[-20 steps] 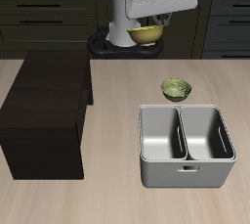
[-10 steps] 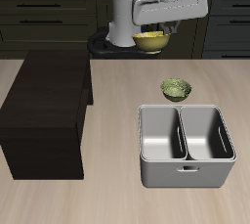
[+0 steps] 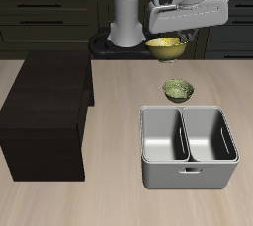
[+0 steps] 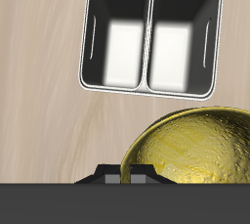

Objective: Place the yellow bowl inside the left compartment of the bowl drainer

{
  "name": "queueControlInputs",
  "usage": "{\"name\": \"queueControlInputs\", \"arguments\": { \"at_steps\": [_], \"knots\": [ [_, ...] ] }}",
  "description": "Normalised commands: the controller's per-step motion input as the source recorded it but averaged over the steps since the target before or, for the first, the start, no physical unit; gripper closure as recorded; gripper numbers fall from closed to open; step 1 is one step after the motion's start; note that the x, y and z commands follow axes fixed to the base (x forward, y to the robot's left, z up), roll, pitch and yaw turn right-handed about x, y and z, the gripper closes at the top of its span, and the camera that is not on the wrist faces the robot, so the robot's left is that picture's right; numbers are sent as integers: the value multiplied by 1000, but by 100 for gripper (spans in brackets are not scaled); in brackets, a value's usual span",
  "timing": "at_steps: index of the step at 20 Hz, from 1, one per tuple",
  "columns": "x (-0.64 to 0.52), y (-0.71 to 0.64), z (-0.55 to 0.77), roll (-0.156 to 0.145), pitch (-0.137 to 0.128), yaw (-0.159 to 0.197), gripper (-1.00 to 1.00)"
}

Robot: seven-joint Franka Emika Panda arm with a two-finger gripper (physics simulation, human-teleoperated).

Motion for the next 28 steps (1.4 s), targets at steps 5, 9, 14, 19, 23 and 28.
{"name": "queueControlInputs", "arguments": {
  "at_steps": [5,9,14,19,23,28],
  "knots": [
    [369,176,39,-16,27,3,100],
    [276,111,71,-6,5,18,100],
    [250,111,105,-20,4,-5,100],
    [265,119,3,-6,13,-6,100],
    [196,34,-8,-40,5,5,100],
    [276,22,22,-32,5,-5,100]
  ]
}}
